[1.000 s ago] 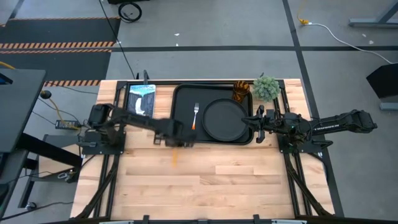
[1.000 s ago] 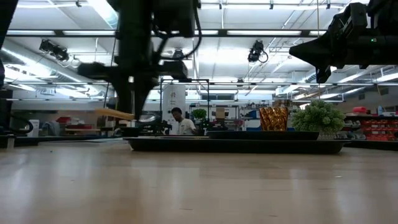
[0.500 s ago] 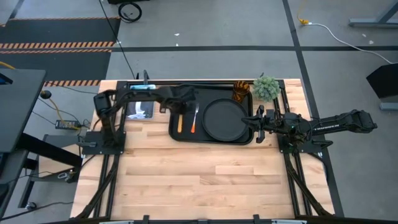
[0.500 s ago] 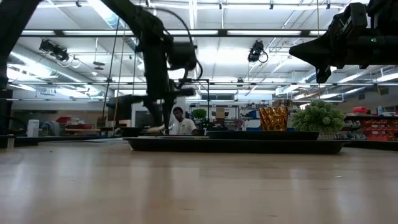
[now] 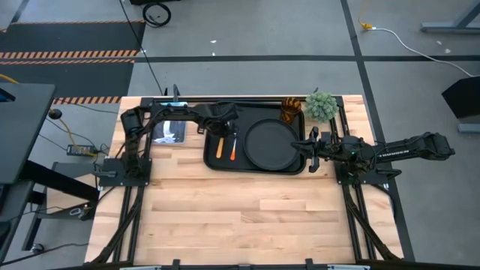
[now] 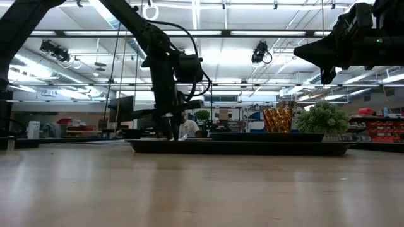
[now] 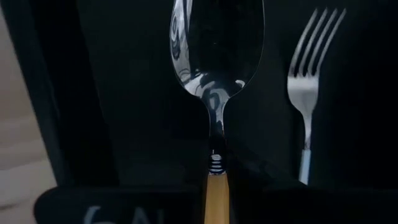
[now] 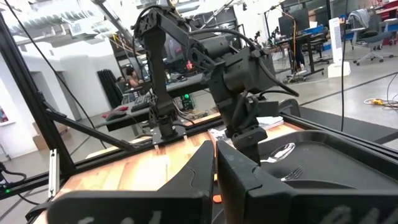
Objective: Pick and place plate/cup/fork/spoon on tray
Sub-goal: Put the yellow spoon on the black tray to the left of the orange fork, then return to Home Position
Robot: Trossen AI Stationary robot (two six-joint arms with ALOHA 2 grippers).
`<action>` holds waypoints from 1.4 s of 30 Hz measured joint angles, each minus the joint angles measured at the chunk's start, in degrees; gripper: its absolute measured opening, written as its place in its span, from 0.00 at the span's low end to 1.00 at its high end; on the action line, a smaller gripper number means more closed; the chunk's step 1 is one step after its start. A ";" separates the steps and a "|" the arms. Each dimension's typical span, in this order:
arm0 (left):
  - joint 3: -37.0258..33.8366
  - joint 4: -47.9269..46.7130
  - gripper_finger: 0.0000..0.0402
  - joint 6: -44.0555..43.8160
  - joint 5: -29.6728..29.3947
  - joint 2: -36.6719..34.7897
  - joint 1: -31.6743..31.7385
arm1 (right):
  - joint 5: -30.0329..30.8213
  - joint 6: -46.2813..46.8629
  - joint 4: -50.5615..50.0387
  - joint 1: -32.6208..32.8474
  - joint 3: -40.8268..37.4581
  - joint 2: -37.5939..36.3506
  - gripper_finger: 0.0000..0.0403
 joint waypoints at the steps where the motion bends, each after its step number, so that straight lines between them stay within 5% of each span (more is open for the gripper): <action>1: 0.00 -0.01 0.11 -0.65 0.01 0.00 -0.24 | -0.02 0.01 0.00 0.00 0.00 0.02 0.06; 15: -0.11 -1.31 0.12 -3.48 -1.30 0.00 -1.33 | -0.02 0.00 0.00 0.00 0.00 0.00 0.06; 28: -0.11 -1.74 0.28 -2.11 -2.41 0.00 -1.52 | 0.00 0.01 0.00 -0.02 -0.01 0.00 0.06; 37: 0.65 -2.77 0.26 14.02 -5.01 -0.90 -3.04 | 0.00 0.00 0.00 0.00 0.00 0.00 0.06; 42: 2.67 -3.67 0.24 29.91 -14.50 -0.90 -5.76 | -0.01 0.00 -0.01 0.00 0.00 0.02 0.06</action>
